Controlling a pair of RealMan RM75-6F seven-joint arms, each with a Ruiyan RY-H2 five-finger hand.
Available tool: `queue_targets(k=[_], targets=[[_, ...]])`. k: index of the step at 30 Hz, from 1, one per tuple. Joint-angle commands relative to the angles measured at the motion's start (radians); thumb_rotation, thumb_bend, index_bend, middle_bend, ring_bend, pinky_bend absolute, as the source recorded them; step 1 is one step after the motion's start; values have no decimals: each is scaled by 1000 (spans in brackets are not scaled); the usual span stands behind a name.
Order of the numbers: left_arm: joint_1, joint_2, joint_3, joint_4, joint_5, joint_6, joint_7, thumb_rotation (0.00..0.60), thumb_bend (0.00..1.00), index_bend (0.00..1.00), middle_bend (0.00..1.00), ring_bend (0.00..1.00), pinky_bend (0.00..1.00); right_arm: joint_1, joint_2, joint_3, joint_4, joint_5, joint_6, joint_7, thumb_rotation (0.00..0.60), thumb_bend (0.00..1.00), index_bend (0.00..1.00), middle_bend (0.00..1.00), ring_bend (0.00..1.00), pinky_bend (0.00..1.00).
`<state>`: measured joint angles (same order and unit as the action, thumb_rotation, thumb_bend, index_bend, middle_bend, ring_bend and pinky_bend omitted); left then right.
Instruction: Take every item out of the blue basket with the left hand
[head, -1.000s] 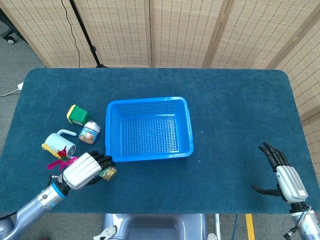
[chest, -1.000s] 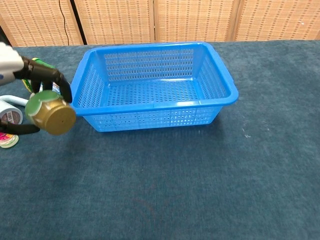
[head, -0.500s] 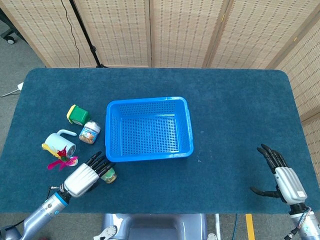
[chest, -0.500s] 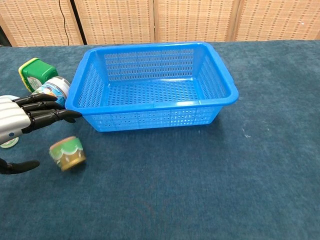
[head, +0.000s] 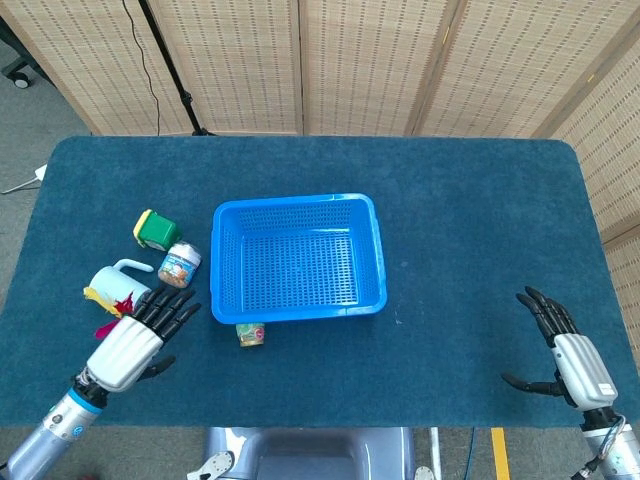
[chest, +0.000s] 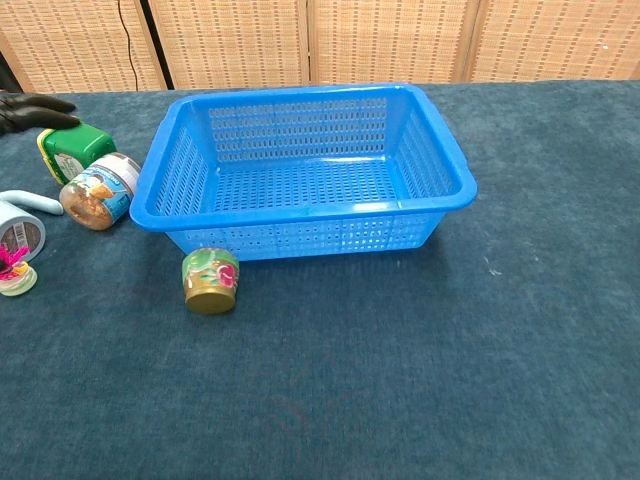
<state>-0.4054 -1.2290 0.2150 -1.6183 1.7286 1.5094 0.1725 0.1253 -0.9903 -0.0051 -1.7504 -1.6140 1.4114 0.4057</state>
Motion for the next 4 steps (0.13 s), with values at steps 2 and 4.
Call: queue_targets(k=[2, 4], targets=[[86, 34, -26, -51, -79, 73, -3, 600, 200, 0, 0, 0, 0, -2, 4, 3, 8, -2, 11, 0, 600, 0, 0, 0, 0, 0], [131, 29, -37, -54, -123, 104, 2, 600, 200, 0, 0, 0, 0, -6, -5, 15, 29, 2, 32, -30, 600, 0, 0, 0, 0, 0]])
